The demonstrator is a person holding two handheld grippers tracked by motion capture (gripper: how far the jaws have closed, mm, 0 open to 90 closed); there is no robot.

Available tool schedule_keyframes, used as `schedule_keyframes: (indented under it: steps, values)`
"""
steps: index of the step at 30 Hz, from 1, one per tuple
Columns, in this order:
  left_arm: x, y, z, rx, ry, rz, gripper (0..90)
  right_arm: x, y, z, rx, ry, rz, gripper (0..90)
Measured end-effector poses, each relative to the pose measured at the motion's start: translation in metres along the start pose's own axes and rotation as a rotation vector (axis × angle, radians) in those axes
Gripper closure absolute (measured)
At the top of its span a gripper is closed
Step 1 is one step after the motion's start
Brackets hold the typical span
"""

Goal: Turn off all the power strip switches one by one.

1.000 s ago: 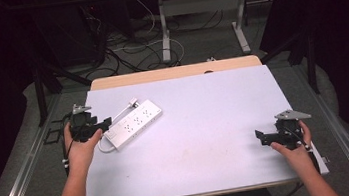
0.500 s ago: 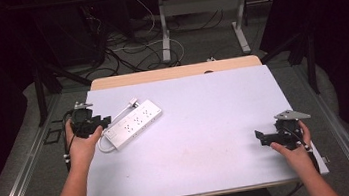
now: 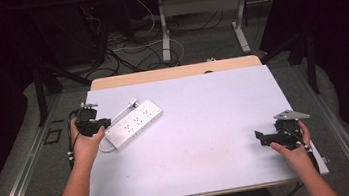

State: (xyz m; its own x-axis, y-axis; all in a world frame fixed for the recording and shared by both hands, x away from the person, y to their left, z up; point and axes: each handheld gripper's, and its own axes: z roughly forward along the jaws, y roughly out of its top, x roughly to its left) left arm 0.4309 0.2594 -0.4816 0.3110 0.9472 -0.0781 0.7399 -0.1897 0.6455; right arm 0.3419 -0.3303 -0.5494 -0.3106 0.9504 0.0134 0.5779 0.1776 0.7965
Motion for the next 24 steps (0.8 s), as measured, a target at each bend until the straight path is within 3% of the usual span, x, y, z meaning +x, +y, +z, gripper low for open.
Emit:
schedule_keyframes:
  steps: [8, 16, 19, 24]
  values:
    - [-0.001, 0.001, 0.006, 0.026, 0.028, -0.014, 89.4, 0.0, 0.0, 0.0, 0.001, 0.003, 0.0, 0.0]
    - [-0.001, -0.002, 0.013, 0.062, 0.025, -0.034, 90.0, 0.0, 0.0, 0.0, 0.001, 0.003, 0.001, 0.0]
    - [0.0, -0.003, 0.015, 0.096, 0.025, -0.032, 90.0, 0.0, 0.0, 0.001, -0.002, -0.008, 0.004, 0.0]
    - [0.002, -0.008, 0.02, 0.094, 0.026, -0.045, 90.0, 0.0, 0.0, 0.001, 0.001, -0.001, 0.001, 0.0]
